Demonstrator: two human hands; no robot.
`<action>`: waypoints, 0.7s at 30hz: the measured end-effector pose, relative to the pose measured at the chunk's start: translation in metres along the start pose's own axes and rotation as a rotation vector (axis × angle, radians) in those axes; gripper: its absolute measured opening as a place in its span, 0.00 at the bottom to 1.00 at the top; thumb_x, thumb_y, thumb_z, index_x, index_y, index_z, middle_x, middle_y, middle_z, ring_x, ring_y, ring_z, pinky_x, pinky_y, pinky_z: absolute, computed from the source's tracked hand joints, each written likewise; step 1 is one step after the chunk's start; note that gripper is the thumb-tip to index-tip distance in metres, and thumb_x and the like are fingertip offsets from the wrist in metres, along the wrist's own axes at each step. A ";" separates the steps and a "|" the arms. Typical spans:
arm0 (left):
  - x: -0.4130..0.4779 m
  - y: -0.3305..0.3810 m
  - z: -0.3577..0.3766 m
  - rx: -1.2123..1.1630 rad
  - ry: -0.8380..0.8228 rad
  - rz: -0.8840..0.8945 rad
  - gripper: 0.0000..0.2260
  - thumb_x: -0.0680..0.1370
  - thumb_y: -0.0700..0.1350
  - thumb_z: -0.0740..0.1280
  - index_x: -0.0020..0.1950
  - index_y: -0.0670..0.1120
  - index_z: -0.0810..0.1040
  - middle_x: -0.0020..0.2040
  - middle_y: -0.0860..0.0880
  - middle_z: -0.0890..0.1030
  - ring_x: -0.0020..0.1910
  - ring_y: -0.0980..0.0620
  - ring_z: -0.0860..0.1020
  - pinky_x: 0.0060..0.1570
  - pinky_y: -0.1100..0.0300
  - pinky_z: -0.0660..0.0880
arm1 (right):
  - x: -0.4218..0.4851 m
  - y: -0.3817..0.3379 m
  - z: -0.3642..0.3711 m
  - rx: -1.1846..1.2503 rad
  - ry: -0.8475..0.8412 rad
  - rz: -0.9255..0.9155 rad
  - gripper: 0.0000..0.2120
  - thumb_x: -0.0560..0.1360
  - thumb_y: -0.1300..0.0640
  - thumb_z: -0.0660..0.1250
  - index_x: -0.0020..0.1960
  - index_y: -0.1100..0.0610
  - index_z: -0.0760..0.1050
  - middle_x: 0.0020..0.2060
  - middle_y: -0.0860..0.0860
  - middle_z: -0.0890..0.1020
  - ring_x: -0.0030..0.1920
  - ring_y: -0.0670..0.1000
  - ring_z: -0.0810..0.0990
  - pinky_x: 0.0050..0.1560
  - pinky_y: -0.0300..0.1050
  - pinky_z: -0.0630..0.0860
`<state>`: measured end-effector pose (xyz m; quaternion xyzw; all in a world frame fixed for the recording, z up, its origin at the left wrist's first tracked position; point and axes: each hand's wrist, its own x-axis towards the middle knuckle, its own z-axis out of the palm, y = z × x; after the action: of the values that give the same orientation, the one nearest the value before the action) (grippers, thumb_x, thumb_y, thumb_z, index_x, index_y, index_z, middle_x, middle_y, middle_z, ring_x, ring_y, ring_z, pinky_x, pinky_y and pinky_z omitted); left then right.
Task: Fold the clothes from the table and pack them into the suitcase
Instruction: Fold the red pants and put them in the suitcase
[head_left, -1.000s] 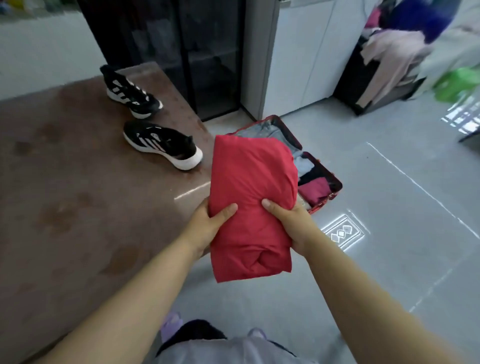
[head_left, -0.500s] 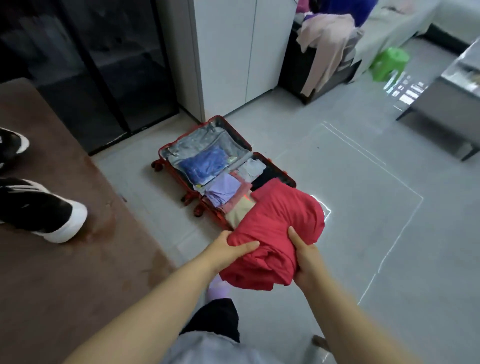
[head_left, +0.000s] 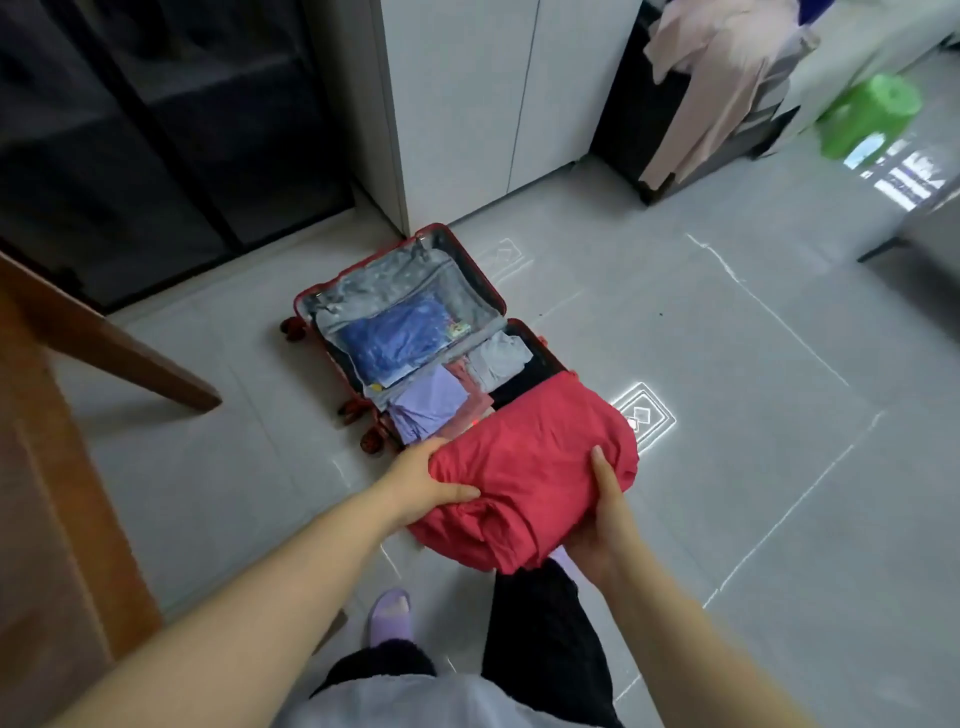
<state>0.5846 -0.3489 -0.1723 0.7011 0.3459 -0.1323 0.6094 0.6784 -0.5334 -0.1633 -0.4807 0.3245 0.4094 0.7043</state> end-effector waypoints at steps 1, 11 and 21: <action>0.014 0.006 0.002 0.000 0.014 -0.009 0.22 0.65 0.38 0.78 0.56 0.46 0.75 0.49 0.48 0.80 0.47 0.52 0.77 0.42 0.69 0.72 | 0.014 -0.014 0.002 -0.036 -0.016 0.013 0.22 0.74 0.43 0.64 0.62 0.55 0.73 0.51 0.53 0.82 0.54 0.54 0.80 0.54 0.56 0.76; 0.141 0.006 0.061 -0.103 0.282 -0.273 0.29 0.68 0.42 0.77 0.64 0.41 0.70 0.55 0.46 0.76 0.50 0.52 0.74 0.46 0.65 0.66 | 0.175 -0.099 -0.001 -0.310 -0.020 0.074 0.36 0.65 0.43 0.75 0.65 0.61 0.69 0.57 0.56 0.79 0.59 0.56 0.78 0.64 0.55 0.71; 0.344 -0.102 0.081 0.004 0.369 -0.197 0.25 0.74 0.39 0.70 0.69 0.45 0.66 0.63 0.45 0.75 0.60 0.44 0.74 0.59 0.55 0.70 | 0.396 -0.062 -0.009 -0.214 0.100 0.135 0.25 0.77 0.48 0.63 0.69 0.61 0.65 0.59 0.54 0.78 0.54 0.54 0.78 0.56 0.55 0.75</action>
<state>0.7873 -0.3119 -0.4767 0.6773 0.5185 -0.0612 0.5183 0.9127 -0.4499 -0.4772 -0.5501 0.3452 0.4635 0.6028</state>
